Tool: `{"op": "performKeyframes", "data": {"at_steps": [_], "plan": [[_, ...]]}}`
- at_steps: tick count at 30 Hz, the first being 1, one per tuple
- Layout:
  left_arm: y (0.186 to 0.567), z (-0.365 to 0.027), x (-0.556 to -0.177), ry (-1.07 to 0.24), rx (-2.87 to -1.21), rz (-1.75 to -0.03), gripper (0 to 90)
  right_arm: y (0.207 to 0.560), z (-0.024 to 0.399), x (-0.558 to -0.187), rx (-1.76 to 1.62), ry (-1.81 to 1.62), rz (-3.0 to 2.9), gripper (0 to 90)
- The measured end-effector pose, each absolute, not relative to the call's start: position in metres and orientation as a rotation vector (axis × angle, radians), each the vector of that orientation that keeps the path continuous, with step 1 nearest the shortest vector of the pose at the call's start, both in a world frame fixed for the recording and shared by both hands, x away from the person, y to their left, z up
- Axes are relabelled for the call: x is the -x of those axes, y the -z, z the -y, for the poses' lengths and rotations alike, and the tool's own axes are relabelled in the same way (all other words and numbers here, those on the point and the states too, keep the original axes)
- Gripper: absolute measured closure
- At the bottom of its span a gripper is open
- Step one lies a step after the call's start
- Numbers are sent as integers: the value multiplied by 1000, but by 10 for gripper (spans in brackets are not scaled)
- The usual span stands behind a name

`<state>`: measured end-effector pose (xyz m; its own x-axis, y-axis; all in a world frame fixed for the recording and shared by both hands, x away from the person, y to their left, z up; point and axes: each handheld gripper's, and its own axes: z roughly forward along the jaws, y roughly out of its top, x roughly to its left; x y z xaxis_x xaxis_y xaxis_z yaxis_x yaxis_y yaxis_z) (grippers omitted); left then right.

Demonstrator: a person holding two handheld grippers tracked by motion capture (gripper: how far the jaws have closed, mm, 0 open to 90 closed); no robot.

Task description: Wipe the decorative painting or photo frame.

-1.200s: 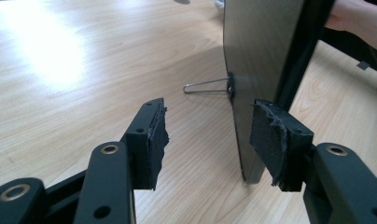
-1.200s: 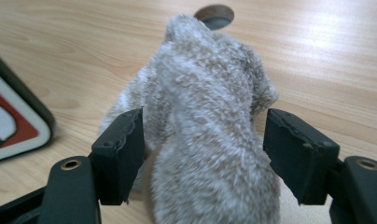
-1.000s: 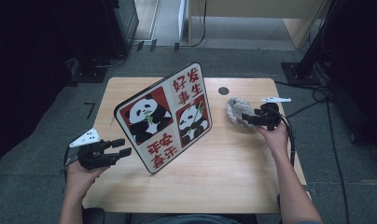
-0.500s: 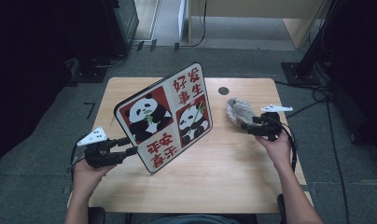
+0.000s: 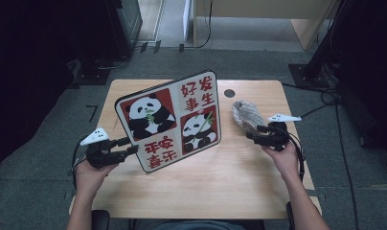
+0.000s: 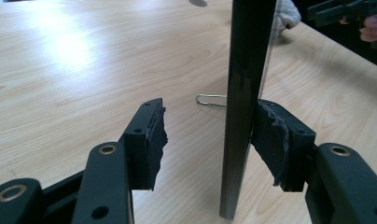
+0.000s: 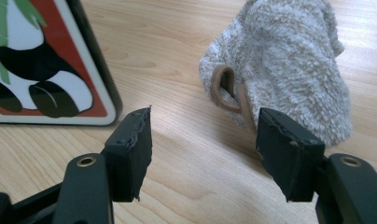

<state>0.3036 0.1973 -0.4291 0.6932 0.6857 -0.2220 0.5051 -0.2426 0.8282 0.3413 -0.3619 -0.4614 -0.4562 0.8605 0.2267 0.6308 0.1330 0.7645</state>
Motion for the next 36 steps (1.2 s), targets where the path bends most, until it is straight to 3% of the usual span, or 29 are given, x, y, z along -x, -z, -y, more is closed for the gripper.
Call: {"op": "performKeyframes", "data": {"at_steps": [18,36], "plan": [[438,-197,-320,-255,-1935,-972,450,472,363,-335,-1436,-1219,-2167,372],[446,-239,-312,-295,-1863,-1023,436,482,363,-339,-1424,-1209,-2205,393]]}}
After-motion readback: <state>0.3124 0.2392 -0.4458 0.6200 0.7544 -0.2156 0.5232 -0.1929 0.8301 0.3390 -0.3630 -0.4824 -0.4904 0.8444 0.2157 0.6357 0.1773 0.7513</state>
